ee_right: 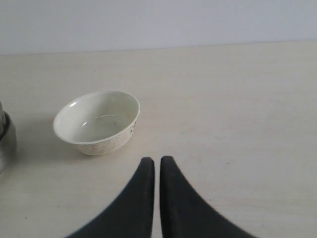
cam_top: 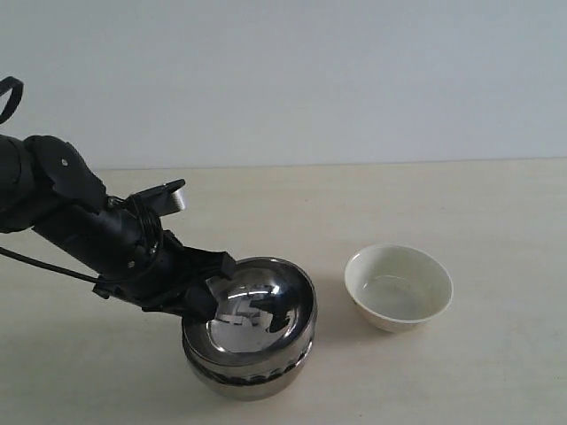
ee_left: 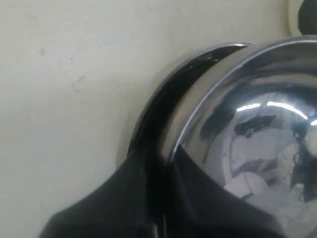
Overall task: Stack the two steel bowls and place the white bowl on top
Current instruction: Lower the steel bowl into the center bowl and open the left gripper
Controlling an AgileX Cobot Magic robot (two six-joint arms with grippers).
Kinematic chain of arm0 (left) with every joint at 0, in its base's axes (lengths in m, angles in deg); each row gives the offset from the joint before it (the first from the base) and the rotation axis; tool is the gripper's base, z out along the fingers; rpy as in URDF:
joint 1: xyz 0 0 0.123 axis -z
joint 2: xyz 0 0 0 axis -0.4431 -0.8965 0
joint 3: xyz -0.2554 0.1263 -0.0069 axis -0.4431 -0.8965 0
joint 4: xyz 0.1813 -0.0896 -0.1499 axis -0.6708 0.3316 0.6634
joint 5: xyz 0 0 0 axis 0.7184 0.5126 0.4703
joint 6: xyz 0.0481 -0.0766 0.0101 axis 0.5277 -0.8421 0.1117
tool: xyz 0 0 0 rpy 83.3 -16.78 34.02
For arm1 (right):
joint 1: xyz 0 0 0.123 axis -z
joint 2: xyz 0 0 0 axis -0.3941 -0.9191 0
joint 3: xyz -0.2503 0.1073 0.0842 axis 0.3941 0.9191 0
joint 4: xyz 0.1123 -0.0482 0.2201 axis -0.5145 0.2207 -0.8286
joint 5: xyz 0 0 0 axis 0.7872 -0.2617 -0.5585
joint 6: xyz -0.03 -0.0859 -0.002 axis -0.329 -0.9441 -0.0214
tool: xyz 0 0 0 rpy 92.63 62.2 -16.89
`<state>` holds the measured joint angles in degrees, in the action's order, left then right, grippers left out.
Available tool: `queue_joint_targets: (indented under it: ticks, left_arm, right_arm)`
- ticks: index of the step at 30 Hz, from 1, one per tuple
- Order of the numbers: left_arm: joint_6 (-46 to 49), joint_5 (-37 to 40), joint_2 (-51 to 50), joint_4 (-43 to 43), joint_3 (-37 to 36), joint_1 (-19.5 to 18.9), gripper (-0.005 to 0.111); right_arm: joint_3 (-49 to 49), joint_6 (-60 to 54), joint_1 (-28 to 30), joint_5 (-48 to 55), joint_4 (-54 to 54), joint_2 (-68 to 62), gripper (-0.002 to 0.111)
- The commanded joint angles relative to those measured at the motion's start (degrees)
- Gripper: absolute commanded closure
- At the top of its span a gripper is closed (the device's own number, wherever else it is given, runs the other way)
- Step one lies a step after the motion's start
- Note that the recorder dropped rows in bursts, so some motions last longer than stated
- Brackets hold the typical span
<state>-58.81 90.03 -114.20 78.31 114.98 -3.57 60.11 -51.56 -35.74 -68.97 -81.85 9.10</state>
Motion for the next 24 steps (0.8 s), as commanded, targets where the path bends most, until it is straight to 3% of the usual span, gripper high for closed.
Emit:
queue_joint_targets:
  ticks: [1, 14, 16, 21, 24]
  left_arm:
    - [0.24, 0.33, 0.09, -0.39, 0.42, 0.45, 0.103]
    - [0.24, 4.12, 0.42, -1.28, 2.41, 0.45, 0.102]
    - [0.24, 4.51, 0.67, -1.28, 2.81, 0.45, 0.096]
    - [-0.72, 4.96, 1.4, -1.28, 2.81, 0.45, 0.062]
    - [-0.82, 5.37, 1.4, -1.28, 2.81, 0.45, 0.058]
  right_arm:
    - [0.23, -0.02, 0.05, -0.22, 0.44, 0.29, 0.108]
    - [0.23, -0.02, 0.05, -0.22, 0.44, 0.29, 0.108]
    - [0.23, -0.02, 0.05, -0.22, 0.44, 0.29, 0.108]
    - [0.23, -0.02, 0.05, -0.22, 0.44, 0.29, 0.108]
    - [0.23, -0.02, 0.05, -0.22, 0.44, 0.29, 0.108]
